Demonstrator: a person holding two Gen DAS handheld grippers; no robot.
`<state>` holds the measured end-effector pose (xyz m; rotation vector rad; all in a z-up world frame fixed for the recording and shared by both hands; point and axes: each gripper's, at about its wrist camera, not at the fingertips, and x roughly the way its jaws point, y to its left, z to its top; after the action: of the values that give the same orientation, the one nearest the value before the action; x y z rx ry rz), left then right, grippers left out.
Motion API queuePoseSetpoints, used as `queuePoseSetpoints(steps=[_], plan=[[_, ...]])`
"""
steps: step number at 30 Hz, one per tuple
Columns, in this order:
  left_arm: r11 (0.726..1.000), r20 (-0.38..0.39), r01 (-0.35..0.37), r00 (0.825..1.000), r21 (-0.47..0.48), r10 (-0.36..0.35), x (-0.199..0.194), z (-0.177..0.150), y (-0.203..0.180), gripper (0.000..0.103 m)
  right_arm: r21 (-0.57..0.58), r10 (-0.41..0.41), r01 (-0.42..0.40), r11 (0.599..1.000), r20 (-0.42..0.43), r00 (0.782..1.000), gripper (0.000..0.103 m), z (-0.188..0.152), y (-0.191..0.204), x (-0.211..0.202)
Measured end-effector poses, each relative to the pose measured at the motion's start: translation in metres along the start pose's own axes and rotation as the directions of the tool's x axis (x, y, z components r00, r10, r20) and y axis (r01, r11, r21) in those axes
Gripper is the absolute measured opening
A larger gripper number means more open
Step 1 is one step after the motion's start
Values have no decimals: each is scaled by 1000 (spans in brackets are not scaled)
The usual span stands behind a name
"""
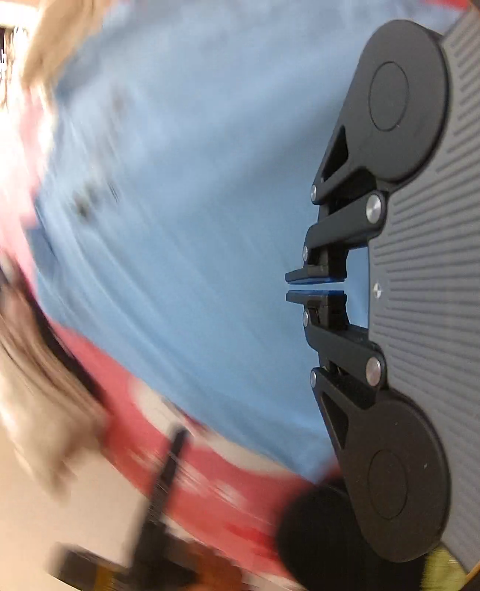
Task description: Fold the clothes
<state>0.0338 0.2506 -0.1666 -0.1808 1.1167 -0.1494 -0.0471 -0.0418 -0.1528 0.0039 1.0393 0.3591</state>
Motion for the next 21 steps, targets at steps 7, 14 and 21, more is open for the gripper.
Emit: queuePoseSetpoints(steps=[7,14,21], plan=[[994,100,7,995,-111,4,42,22,-10,46,301,-219,178,937,110,969,4,31,-124,-10],[996,195,73,978,48,-81,64,31,-68,46,658,-207,9,753,224,952,15,44,-276,4],[960,170,217,954,176,-247,112,64,-165,46,838,-104,-192,511,281,954,46,73,-372,60]])
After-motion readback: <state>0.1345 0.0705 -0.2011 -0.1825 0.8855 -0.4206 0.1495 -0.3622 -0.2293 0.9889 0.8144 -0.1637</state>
